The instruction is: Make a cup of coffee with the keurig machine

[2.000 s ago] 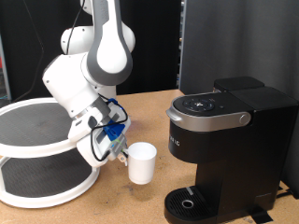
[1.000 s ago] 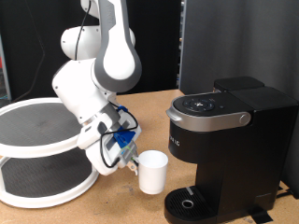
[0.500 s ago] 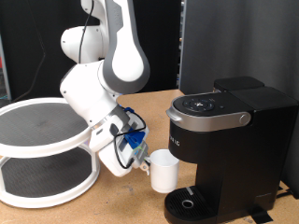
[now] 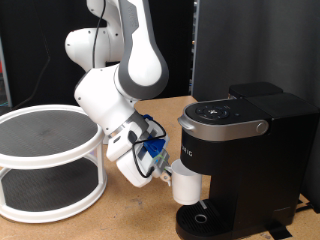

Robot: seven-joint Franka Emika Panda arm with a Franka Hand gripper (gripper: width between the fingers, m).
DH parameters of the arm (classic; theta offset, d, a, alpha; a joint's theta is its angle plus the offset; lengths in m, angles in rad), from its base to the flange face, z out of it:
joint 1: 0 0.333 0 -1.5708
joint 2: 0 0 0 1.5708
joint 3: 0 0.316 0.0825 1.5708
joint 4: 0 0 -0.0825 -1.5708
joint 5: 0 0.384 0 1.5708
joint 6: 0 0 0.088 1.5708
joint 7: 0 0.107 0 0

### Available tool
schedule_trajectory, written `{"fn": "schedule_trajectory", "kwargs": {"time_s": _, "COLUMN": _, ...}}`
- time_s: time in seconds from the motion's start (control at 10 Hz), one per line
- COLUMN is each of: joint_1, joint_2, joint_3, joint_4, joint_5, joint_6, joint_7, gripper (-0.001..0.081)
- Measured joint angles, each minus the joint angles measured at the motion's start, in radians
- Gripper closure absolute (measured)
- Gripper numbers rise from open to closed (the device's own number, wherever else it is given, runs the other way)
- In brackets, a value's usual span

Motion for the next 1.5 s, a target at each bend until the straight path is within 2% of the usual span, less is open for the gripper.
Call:
{"fn": "schedule_trajectory", "kwargs": {"time_s": 0.3, "joint_1": 0.000, "joint_2": 0.007, "joint_3": 0.016, "joint_4": 0.013, "joint_5": 0.040, "joint_6": 0.017, "joint_7": -0.023, "gripper": 0.0734}}
{"fn": "schedule_trajectory", "kwargs": {"time_s": 1.5, "joint_1": 0.001, "joint_2": 0.158, "joint_3": 0.087, "joint_4": 0.095, "joint_5": 0.259, "joint_6": 0.077, "joint_7": -0.214, "gripper": 0.0734}}
